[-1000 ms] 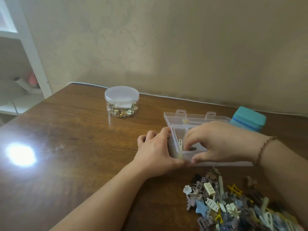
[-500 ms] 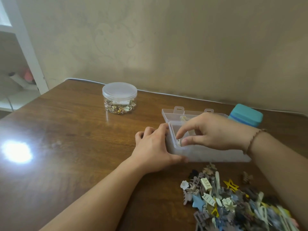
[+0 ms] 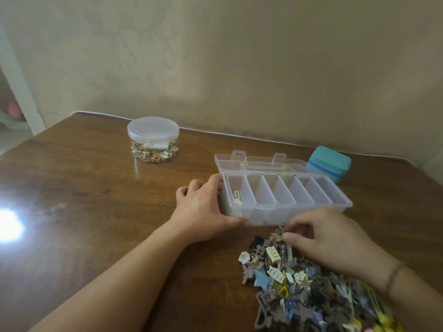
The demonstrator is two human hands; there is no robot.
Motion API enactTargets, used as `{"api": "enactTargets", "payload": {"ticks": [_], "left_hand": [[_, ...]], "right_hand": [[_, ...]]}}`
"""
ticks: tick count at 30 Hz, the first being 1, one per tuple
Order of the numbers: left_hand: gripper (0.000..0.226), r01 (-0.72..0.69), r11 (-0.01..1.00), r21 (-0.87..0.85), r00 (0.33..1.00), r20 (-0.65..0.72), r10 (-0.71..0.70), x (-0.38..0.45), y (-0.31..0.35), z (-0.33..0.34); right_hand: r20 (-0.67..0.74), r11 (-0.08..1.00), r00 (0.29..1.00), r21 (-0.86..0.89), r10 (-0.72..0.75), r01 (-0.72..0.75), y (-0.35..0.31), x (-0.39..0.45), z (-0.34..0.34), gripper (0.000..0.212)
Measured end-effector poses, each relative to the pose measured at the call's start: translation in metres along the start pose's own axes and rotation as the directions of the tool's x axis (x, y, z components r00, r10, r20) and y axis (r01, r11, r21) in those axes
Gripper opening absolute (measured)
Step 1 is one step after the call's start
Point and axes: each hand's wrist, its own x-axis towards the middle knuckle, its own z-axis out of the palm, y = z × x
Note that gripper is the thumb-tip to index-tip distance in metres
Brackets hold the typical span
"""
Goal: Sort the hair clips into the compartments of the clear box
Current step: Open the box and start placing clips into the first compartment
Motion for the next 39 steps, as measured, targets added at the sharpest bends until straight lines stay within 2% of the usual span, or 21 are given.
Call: {"api": "enactTargets", "payload": {"ticks": [3,7,11,13,16,18,20,24,28,30,32,33,35,39], "left_hand": [[0.102,0.006,1.000,0.008,1.000,0.001,-0.006,0.000,0.001,0.000],[0.101,0.004,1.000,0.005,1.000,0.001,-0.004,0.001,0.000,0.000],[0.101,-0.003,1.000,0.003,1.000,-0.003,0.003,0.001,-0.001,0.001],[0.100,-0.015,1.000,0.001,1.000,-0.011,0.015,0.001,-0.001,0.001],[0.099,-0.020,1.000,0.003,1.000,-0.013,0.021,0.000,-0.002,0.000],[0.099,-0.029,1.000,0.008,0.999,-0.020,0.029,0.000,-0.002,0.000],[0.099,-0.034,0.999,0.018,0.999,-0.026,0.035,0.001,-0.002,0.000],[0.101,-0.027,0.999,0.034,0.999,-0.021,0.028,0.003,-0.004,0.001],[0.102,-0.017,1.000,0.020,1.000,-0.022,0.017,0.004,-0.005,0.002],[0.103,-0.014,1.000,0.018,1.000,-0.017,0.014,0.003,-0.005,0.002],[0.104,-0.008,1.000,0.019,1.000,-0.014,0.008,0.003,-0.003,0.001],[0.104,-0.003,1.000,0.018,1.000,-0.013,0.003,0.003,-0.003,0.001],[0.103,0.001,1.000,0.018,1.000,-0.010,-0.001,0.002,-0.002,0.001],[0.104,-0.002,1.000,0.019,1.000,-0.010,0.002,0.003,-0.002,0.001]], "right_hand": [[-0.005,0.997,0.997,0.028,0.076,-0.075,-0.002,0.001,0.007,0.010],[-0.018,0.996,0.997,0.040,0.078,-0.077,-0.004,-0.003,0.009,0.008],[-0.046,0.978,0.996,0.193,0.082,-0.072,-0.008,-0.006,-0.010,0.011],[-0.150,0.975,0.988,0.221,0.034,0.000,-0.017,-0.002,-0.029,0.015],[-0.388,0.953,0.919,0.245,-0.072,0.178,-0.037,0.020,-0.047,0.009],[-0.422,0.940,0.901,0.259,-0.097,0.222,-0.051,0.045,-0.043,0.007],[-0.386,0.943,0.917,0.256,-0.103,0.214,-0.058,0.070,-0.031,0.005],[-0.194,0.972,0.971,0.158,-0.141,0.172,-0.062,0.087,-0.014,0.010],[-0.381,0.951,0.896,0.111,-0.227,0.288,-0.053,0.055,-0.024,0.009],[-0.256,0.955,0.936,0.110,-0.242,0.277,-0.043,0.029,-0.033,0.007],[-0.001,0.977,0.978,0.045,-0.210,0.210,-0.034,0.004,-0.035,0.007],[0.075,0.981,0.978,-0.023,-0.192,0.195,-0.027,-0.005,-0.031,0.004],[0.123,0.978,0.977,-0.098,-0.174,0.187,-0.018,-0.017,-0.020,0.010],[0.089,0.985,0.983,-0.046,-0.163,0.168,-0.011,-0.024,-0.001,0.029]]}}
